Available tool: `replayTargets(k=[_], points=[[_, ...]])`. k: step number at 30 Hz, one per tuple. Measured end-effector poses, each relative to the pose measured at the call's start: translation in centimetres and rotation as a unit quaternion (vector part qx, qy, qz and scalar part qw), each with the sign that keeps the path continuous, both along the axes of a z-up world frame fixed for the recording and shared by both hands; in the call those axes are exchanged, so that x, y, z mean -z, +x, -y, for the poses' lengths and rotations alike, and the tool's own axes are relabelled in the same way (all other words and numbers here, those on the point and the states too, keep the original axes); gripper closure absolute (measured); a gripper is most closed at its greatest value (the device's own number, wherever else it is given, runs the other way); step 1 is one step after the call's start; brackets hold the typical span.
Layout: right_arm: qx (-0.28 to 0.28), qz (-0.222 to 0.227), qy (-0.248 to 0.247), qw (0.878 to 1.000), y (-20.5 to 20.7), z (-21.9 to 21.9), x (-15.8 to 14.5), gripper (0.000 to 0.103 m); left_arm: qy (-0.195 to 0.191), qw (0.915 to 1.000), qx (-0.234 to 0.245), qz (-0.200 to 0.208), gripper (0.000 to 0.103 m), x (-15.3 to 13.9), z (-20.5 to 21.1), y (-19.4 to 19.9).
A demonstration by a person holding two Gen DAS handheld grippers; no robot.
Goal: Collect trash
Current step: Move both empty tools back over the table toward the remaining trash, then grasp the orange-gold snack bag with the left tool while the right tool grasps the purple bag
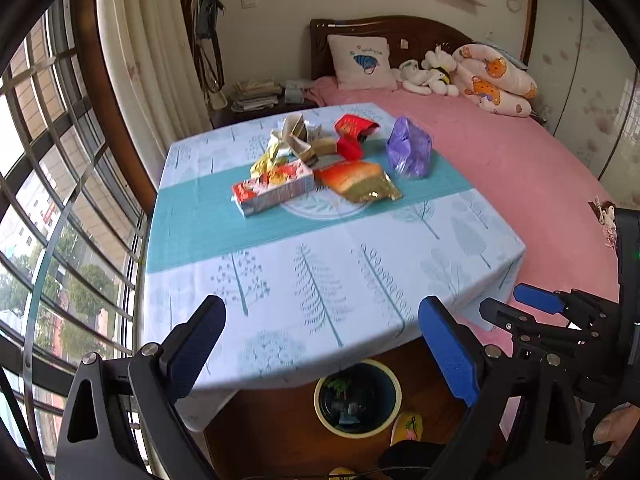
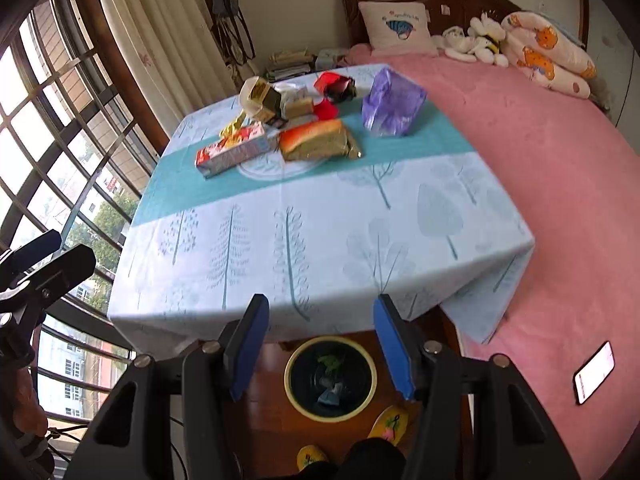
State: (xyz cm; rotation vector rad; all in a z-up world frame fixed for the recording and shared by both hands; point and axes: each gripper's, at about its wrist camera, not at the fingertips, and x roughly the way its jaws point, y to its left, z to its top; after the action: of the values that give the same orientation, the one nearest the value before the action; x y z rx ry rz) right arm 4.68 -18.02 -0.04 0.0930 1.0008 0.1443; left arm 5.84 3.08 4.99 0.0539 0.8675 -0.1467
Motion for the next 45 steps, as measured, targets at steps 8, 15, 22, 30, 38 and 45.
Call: replayTargets(k=[8, 15, 22, 30, 38, 45], points=[[0.012, 0.015, 0.002, 1.000, 4.7, 1.7, -1.4, 0.039, 0.006, 0.9998, 0.016, 0.011, 0.005, -1.5, 2.2, 3.7], [0.011, 0.009, 0.023, 1.000, 12.8, 4.8, -0.4, 0.035, 0.010, 0.9998, -0.004, -0.019, 0.001, 0.2, 5.0, 10.1], [0.015, -0.034, 0.058, 0.998, 23.5, 8.4, 2.2, 0.016, -0.011, 0.9937, -0.055, -0.098, 0.001, 4.0, 8.2, 19.5], [0.030, -0.105, 0.073, 0.991, 34.1, 10.7, 7.2, 0.012, -0.041, 0.9748, -0.132, -0.175, 0.001, 9.6, 10.1, 28.6], [0.007, -0.158, 0.029, 0.987, 39.1, 10.1, 11.4, 0.012, -0.038, 0.9600, -0.166, -0.223, 0.001, 13.8, 11.5, 33.1], [-0.045, -0.153, 0.018, 0.987, 39.8, 9.3, 12.1, 0.012, -0.007, 0.9529, -0.179, -0.245, 0.001, 16.2, 12.6, 35.4]])
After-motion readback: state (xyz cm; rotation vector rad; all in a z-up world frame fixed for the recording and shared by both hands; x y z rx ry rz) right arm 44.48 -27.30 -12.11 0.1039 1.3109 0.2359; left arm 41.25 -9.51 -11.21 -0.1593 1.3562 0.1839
